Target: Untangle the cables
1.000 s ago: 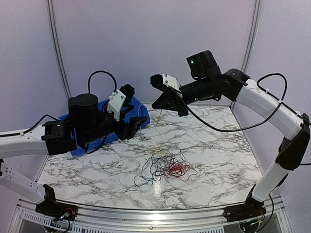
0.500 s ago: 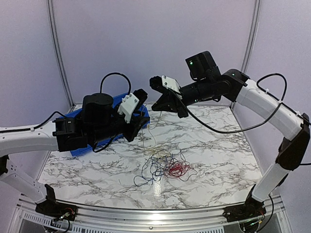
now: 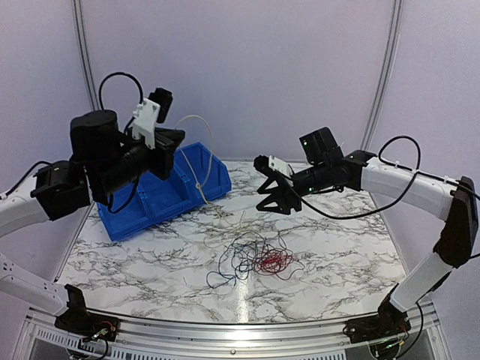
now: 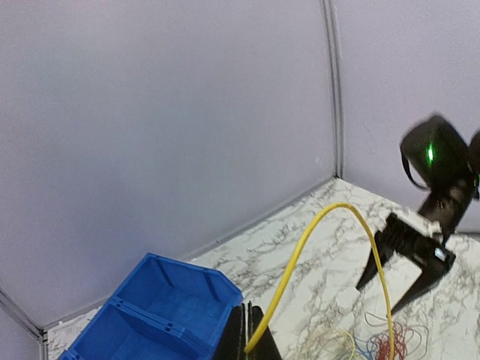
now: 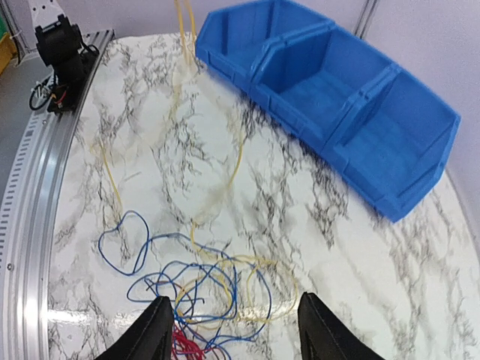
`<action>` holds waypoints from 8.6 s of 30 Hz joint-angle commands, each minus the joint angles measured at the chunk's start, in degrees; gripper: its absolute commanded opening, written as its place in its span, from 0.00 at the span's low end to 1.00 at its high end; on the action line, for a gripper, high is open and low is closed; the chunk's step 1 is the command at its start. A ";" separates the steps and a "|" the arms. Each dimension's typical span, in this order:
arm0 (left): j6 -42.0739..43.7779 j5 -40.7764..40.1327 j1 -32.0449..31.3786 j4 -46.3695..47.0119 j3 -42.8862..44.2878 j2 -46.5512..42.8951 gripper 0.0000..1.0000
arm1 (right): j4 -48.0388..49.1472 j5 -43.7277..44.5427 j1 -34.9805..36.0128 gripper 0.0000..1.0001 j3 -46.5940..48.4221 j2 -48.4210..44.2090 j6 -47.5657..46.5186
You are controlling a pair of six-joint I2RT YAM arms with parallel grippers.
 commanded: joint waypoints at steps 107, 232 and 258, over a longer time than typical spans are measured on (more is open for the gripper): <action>-18.74 6.79 53.75 -20.76 -4.03 20.86 0.46 | 17.09 7.77 -2.42 0.58 -17.97 3.41 -1.87; -33.06 7.62 5.08 8.72 -7.34 8.80 0.00 | 9.66 6.13 -1.40 0.61 -12.41 20.63 -0.61; -20.78 10.94 -1.92 -9.80 28.32 5.12 0.00 | 5.30 7.01 -2.50 0.00 -8.07 24.62 1.00</action>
